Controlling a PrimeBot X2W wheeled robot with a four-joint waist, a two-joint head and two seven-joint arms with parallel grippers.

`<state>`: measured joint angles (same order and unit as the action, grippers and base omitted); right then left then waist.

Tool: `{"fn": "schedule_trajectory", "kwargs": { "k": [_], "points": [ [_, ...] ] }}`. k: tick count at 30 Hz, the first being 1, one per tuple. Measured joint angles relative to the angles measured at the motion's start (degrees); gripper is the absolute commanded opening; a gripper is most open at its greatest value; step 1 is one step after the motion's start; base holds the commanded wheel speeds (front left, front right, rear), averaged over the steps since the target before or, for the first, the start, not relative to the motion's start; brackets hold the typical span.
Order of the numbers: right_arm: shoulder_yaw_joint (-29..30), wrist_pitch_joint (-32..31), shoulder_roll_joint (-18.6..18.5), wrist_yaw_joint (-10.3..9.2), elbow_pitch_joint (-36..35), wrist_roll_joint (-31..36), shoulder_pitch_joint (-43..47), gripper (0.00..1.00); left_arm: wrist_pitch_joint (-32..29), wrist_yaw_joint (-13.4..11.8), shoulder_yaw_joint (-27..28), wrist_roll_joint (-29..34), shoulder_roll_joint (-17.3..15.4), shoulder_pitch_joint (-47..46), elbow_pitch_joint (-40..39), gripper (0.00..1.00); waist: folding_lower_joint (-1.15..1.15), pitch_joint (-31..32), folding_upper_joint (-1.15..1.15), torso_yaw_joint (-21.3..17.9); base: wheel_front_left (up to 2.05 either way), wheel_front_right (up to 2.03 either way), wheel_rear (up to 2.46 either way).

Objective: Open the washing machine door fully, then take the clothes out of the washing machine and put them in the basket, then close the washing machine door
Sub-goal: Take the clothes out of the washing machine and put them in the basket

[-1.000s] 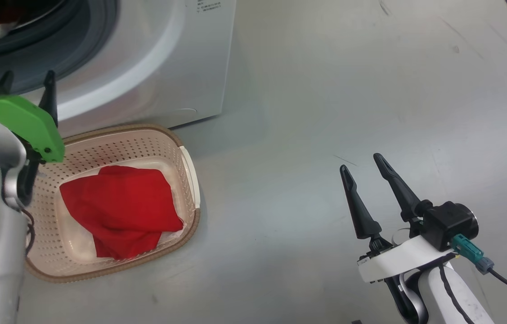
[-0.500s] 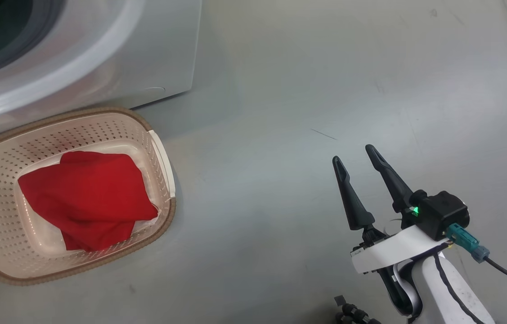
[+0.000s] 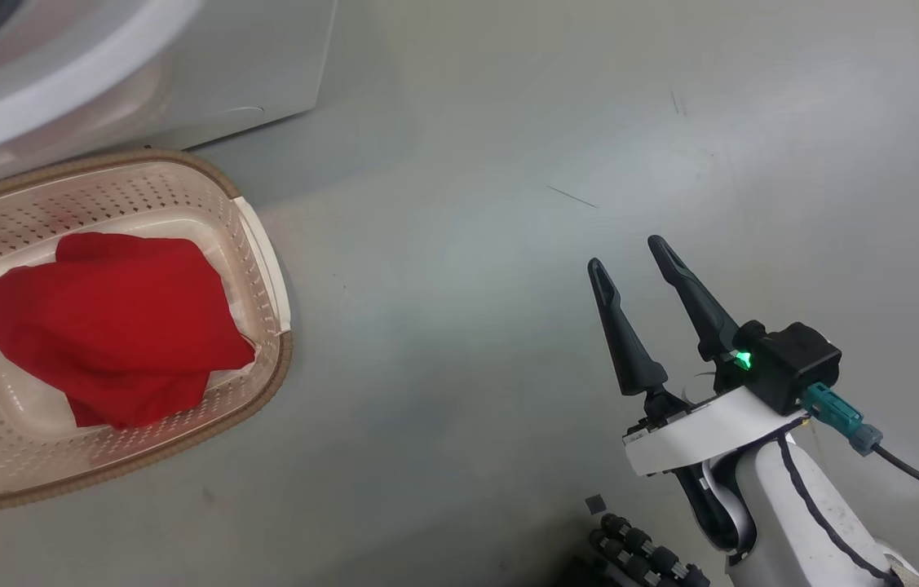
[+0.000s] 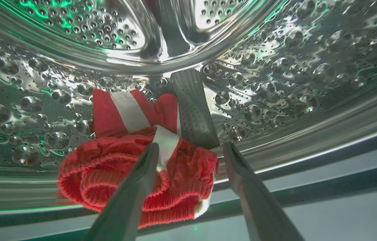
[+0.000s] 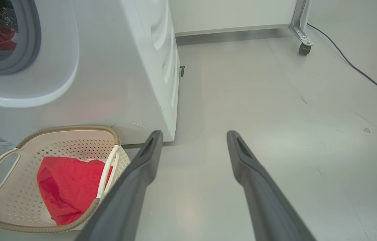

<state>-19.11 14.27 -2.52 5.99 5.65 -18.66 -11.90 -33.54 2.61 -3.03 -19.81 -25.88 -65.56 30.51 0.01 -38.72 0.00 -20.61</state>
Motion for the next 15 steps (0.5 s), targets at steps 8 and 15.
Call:
{"fn": "schedule_trajectory", "kwargs": {
  "k": [8,15],
  "points": [
    [-0.01,0.0,0.04,0.0,-0.34,-2.16,-1.9,1.0,-3.44,-1.33,0.67,0.19,-0.79,-1.98,2.1,1.0,0.0,-3.64,0.0,-1.08,0.0,0.0,0.0],
    [-0.35,0.01,0.08,0.0,-0.36,-3.0,-3.21,1.0,-4.85,-1.82,0.56,1.31,-2.38,-2.48,3.5,1.0,0.0,-5.0,0.0,-1.32,0.0,0.0,0.0]
  ]
}}
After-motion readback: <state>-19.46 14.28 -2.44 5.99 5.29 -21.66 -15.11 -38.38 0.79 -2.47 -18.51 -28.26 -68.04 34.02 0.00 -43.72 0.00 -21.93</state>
